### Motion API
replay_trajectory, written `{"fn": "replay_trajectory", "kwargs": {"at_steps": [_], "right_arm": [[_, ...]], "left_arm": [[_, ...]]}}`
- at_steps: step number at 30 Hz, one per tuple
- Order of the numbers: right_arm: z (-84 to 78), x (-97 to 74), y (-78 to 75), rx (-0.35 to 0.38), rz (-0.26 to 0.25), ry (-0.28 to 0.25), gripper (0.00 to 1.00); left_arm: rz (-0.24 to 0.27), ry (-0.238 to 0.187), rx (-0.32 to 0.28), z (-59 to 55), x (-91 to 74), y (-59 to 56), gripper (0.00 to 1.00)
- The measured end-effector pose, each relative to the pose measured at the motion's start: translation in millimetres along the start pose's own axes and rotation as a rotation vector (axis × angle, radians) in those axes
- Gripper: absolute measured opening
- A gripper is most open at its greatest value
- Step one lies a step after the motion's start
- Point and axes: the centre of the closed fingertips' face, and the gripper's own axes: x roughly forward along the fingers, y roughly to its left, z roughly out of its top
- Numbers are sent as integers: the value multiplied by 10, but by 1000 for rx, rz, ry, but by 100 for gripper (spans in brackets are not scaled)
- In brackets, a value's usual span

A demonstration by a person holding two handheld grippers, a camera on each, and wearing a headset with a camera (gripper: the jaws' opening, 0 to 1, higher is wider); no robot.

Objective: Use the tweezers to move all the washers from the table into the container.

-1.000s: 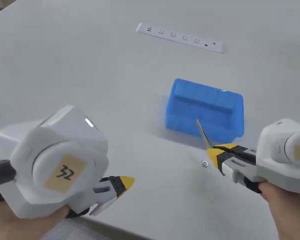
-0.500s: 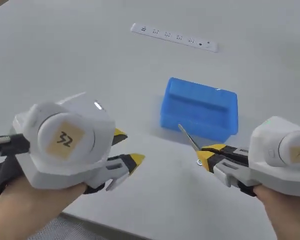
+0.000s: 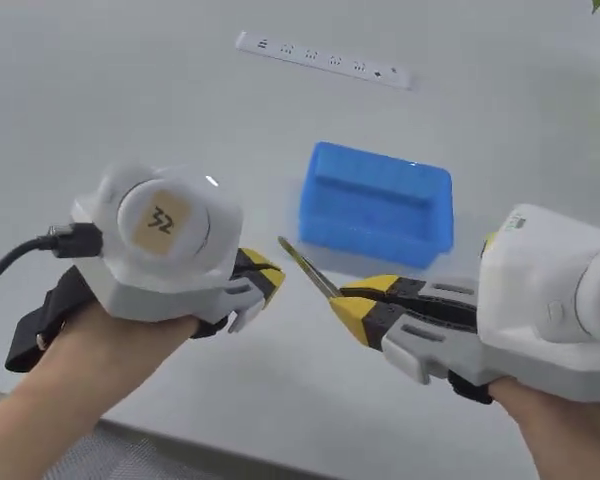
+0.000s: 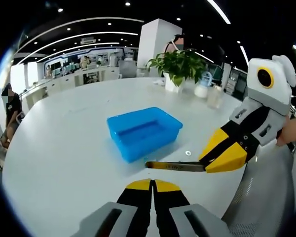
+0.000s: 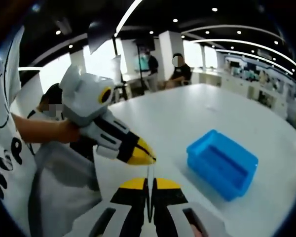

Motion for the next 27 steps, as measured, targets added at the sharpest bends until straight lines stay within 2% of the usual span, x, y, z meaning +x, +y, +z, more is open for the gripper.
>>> {"fn": "replay_trajectory", "kwargs": {"at_steps": [3,7,9,12,16,19,22,25,27], "right_arm": [[-59,22,23,-35,5,29,2],[-103,30,-2,-61,-2,50,2],[-106,30,-9,-58,-3,48,2],[-105,35,-17,-70,-8,51,2],[-90,39,-24,-80,-13,51,2],[-82,27,-40,-86,-18,52,2],[-79,25,-45,-78,-15,50,2],[-71,34,-43,-78,-15,51,2],[-64,38,-46,-81,-17,50,2]], "left_arm": [[-1,-20,21,79,-33,-41,0],[-28,-29,61,133,-48,-106,0],[-57,-48,86,193,-75,-196,0],[-98,-76,86,275,-85,-332,0],[-134,-69,99,295,-48,-496,0],[-129,-71,102,306,-19,-489,0],[-134,-68,77,304,-4,-453,0],[-104,-36,106,245,3,-375,0],[-89,-31,117,218,11,-329,0]]}}
